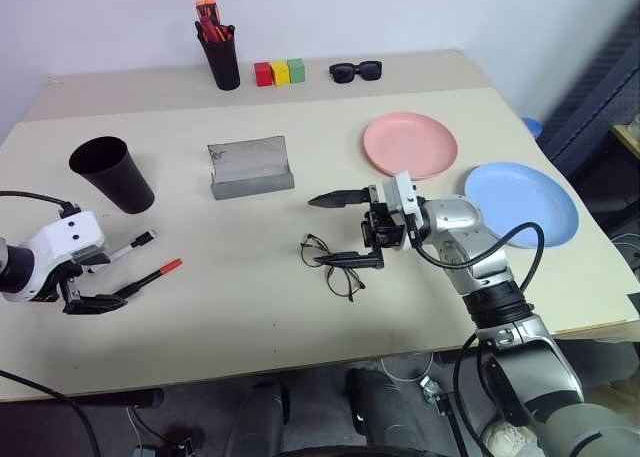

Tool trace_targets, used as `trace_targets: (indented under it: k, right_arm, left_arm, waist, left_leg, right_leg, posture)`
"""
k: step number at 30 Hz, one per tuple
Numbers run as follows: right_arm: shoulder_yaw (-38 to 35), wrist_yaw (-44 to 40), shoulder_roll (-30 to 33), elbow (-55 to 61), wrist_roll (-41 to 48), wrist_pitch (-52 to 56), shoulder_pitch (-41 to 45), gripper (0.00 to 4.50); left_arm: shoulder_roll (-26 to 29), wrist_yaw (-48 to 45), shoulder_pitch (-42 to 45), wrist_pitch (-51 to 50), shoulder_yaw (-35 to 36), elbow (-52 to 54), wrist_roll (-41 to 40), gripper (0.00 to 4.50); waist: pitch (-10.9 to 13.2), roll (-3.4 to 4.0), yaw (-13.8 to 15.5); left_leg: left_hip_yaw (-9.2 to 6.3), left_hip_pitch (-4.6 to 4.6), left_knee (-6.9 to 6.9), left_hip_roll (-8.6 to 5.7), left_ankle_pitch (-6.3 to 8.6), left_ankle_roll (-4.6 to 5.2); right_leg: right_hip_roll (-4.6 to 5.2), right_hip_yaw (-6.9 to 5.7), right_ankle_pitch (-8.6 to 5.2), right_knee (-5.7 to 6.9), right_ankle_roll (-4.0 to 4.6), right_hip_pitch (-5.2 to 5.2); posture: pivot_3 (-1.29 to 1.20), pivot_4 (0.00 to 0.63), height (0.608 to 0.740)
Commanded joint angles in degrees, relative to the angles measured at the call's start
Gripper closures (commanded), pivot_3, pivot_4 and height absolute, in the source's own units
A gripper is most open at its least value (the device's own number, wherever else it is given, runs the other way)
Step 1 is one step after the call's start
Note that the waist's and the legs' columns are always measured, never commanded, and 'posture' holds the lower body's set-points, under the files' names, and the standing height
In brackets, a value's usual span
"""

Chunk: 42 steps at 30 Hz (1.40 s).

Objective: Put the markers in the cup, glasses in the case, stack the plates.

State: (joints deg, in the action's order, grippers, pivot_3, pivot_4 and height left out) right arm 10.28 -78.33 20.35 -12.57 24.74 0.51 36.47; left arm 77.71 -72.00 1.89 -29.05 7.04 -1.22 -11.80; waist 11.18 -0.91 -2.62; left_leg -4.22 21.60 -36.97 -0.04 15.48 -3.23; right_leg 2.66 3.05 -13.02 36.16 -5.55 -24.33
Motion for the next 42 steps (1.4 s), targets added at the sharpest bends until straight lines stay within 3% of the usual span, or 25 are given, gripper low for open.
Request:
trace_targets:
  k: [1,19,21,27,29,36,42]
  right_arm:
    - [-1.2,0.5,-0.5,1.0,0.2,-1.0,0.8,0.06]
    - [-1.6,2.3,-0.6,1.7,-0.8,-2.0,-0.3,0.06]
    - [-1.6,2.5,-0.6,1.9,-0.8,-2.0,-0.4,0.0]
    - [-1.5,2.9,-0.5,2.1,-0.7,-2.0,-0.7,0.0]
    - [-1.5,2.9,-0.5,2.0,-0.8,-2.2,-0.7,0.0]
    - [-1.4,2.8,-0.6,1.3,-1.0,-2.5,-0.6,0.0]
    - [-1.5,3.4,-1.5,-0.3,-1.2,-3.1,0.5,0.0]
  left_arm:
    - [0.6,0.4,1.8,-0.1,-2.0,-1.3,2.4,0.0]
    - [-3.8,3.9,3.7,-5.2,-11.8,4.8,9.0,0.0]
    - [-4.1,4.5,3.9,-5.5,-12.0,4.8,9.9,0.78]
    - [-4.4,5.4,2.7,-7.2,-12.1,5.7,10.7,3.77]
    - [-4.5,5.9,1.5,-7.5,-11.4,6.4,10.4,4.48]
    - [-8.4,8.1,-1.8,-9.7,-3.8,10.9,5.6,4.48]
    - [-21.5,10.1,4.9,-12.1,10.9,18.1,-10.4,4.48]
  waist:
    - [0.0,0.0,0.0]
    - [0.0,0.05,0.1]
    - [0.0,0.25,0.1]
    - [-0.1,0.59,0.1]
    - [-0.1,0.72,0.1]
    - [-0.1,0.87,0.2]
    - [0.1,0.48,0.6]
  left_leg:
    - [0.0,0.0,0.0,0.0,0.0,0.0]
    - [0.01,-0.01,-0.01,0.0,0.0,0.0]
    - [0.02,-0.04,-0.02,0.0,0.0,0.0]
    - [0.0,-0.2,-0.02,0.0,-0.04,0.07]
    - [0.0,-0.22,-0.02,0.0,-0.05,0.08]
    - [0.0,-0.23,-0.02,0.0,-0.05,0.08]
    - [-0.07,-0.07,-0.19,-0.01,-0.05,0.07]
  right_leg:
    - [0.0,0.0,0.0,0.0,0.0,0.0]
    - [0.01,0.02,0.01,0.04,-0.01,0.0]
    - [0.01,0.02,0.01,0.04,-0.01,0.02]
    - [-0.01,0.02,-0.06,0.26,0.07,0.07]
    - [-0.02,0.02,-0.09,0.31,0.06,0.07]
    - [-0.01,0.02,-0.18,0.41,-0.01,0.02]
    - [0.03,-0.02,-0.08,0.35,0.11,0.04]
  posture:
    - [0.0,0.15,0.74]
    - [0.0,0.15,0.74]
    - [0.0,0.15,0.74]
    - [0.0,0.15,0.74]
    - [0.0,0.15,0.74]
    - [0.0,0.15,0.74]
    - [0.0,0.15,0.74]
